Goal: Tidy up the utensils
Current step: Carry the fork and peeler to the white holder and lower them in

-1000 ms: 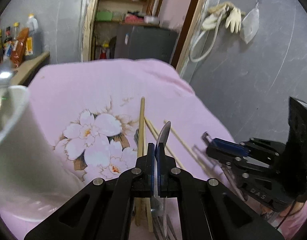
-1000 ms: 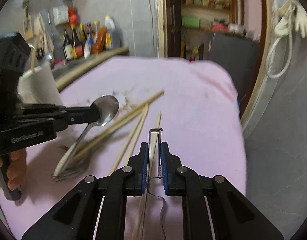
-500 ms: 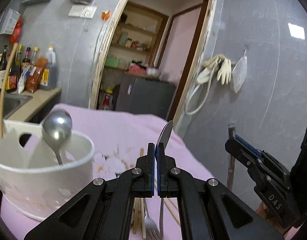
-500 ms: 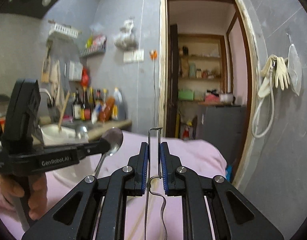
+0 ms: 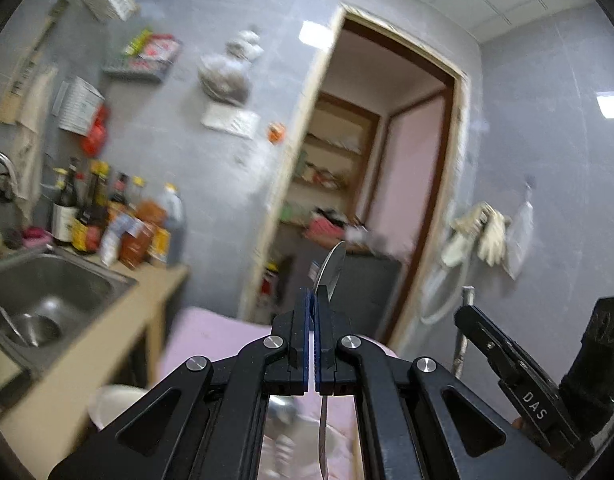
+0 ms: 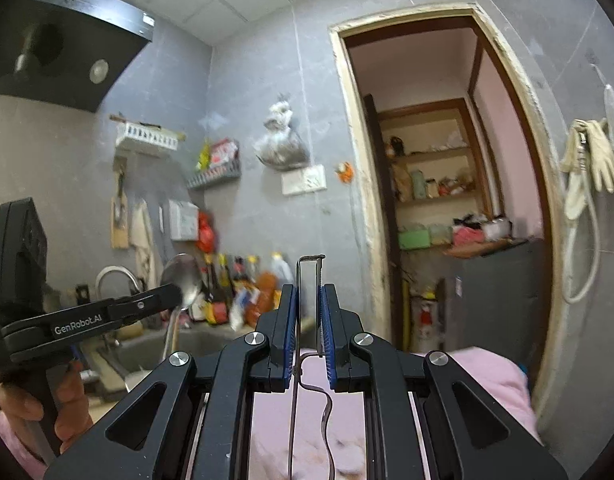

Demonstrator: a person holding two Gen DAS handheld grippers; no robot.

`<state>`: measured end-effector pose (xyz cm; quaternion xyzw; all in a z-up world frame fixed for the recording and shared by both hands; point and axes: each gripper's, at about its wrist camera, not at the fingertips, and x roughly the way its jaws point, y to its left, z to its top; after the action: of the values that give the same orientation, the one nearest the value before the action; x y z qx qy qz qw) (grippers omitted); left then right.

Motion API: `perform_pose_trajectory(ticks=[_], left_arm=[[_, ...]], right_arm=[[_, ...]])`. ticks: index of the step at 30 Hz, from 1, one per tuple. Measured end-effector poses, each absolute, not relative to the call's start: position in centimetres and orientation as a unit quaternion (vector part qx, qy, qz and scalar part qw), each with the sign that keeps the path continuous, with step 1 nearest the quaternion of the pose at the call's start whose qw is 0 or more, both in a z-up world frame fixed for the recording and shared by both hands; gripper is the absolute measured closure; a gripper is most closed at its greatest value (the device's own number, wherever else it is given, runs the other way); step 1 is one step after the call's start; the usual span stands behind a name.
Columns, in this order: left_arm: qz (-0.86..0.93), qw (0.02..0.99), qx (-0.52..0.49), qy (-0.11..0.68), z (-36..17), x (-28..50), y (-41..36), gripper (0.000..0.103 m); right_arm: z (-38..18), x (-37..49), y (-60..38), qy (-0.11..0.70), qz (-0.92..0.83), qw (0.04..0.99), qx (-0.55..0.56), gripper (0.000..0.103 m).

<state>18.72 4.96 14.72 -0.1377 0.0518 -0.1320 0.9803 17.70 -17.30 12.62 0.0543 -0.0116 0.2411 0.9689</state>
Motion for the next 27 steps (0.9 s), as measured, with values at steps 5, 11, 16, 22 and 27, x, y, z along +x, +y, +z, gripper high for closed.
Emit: perform_pose_trajectory(ticks=[5,11,16,22,27], left_arm=[[-0.067,0.985,-0.155,0.018,15.1,18.4,10.1,0.103],[-0.011,0.985,-0.17,0.003,13.4,19.1,13.5,0.103],[0.021,0.985,-0.172,0.005,10.9,19.6,14.1,0.103],[0.026,0.985,-0.169,0.011,9.0,20.5,13.4,0.103],[0.019,0.987,-0.161,0.02,8.1,20.6,12.3,0.103]], right_arm=[[13.2,19.3,-14.2,-0.025,0.268,0.96,0.075,0.093],[12.5,20.4,-11.6,-0.04,0.289,0.952,0.095,0.093],[11.0,21.1,-9.6,-0.034,0.296,0.952,0.078,0.093],[9.4,21.9,-8.7,-0.013,0.296,0.954,0.057,0.093],[8.4,22.0,-8.8,0.007,0.294,0.955,0.048,0.093]])
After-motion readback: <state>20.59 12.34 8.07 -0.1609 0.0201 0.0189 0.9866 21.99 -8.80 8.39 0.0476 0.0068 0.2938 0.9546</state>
